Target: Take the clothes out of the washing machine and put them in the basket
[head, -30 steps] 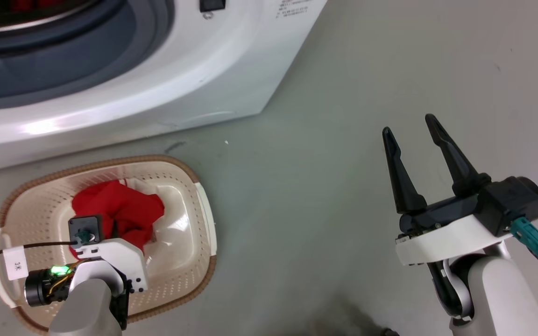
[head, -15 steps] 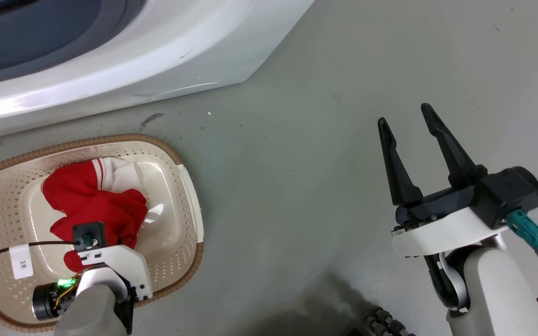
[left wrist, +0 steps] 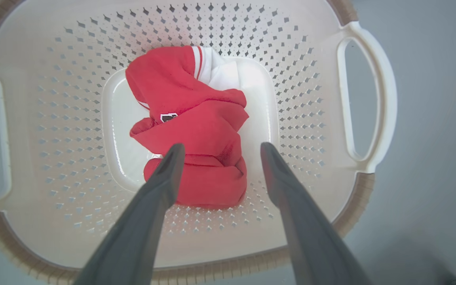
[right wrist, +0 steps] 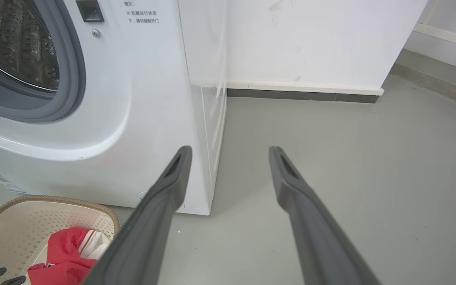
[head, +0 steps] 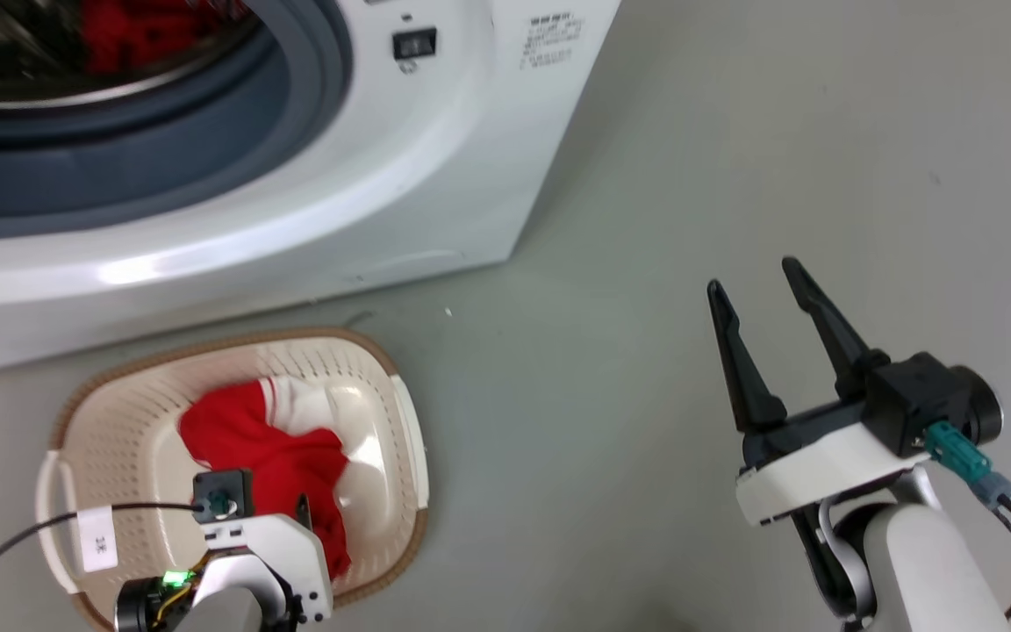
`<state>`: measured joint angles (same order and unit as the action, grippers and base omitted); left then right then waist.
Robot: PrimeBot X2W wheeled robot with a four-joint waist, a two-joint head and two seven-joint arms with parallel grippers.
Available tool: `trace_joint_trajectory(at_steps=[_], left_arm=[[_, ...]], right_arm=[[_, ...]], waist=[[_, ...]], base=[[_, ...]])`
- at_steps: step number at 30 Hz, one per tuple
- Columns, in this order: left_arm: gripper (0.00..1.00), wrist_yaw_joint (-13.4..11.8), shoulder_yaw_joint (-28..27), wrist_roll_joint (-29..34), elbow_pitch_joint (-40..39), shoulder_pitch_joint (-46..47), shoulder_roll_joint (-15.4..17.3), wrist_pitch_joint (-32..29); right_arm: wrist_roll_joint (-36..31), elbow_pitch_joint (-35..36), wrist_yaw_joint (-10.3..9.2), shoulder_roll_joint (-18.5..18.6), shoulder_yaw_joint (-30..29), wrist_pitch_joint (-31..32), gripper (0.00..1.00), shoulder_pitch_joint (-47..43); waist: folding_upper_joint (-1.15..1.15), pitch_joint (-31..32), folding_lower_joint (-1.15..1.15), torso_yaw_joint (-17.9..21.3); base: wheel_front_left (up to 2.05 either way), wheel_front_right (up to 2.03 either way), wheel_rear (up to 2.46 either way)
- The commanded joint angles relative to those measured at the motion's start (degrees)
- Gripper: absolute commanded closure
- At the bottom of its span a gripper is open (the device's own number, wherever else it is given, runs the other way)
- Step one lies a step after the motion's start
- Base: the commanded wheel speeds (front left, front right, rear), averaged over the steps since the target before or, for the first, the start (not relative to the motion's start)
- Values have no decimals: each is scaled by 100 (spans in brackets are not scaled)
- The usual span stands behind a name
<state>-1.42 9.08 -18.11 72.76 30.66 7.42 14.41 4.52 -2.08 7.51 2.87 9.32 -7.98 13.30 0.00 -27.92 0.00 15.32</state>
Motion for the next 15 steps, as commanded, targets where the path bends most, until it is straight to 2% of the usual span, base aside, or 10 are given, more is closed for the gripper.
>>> trace_joint_trajectory(at_steps=[1,4,15], left_arm=[[0,19,4,-16,-33,-124,-25,46],[0,13,-1,11,-318,-320,-73,82],[0,-270,-325,300,-2441,-1437,-229,78]], right_arm=[[17,-4,-4,1,-24,16,0,-94],[-55,27,-4,1,-124,143,0,-345],[-237,418,-4,1,-385,547,0,-1093]], waist=[[0,570,0,-248],[0,970,0,-385],[0,1839,0,-820]], base=[[0,0,0],[0,0,0],[0,0,0]])
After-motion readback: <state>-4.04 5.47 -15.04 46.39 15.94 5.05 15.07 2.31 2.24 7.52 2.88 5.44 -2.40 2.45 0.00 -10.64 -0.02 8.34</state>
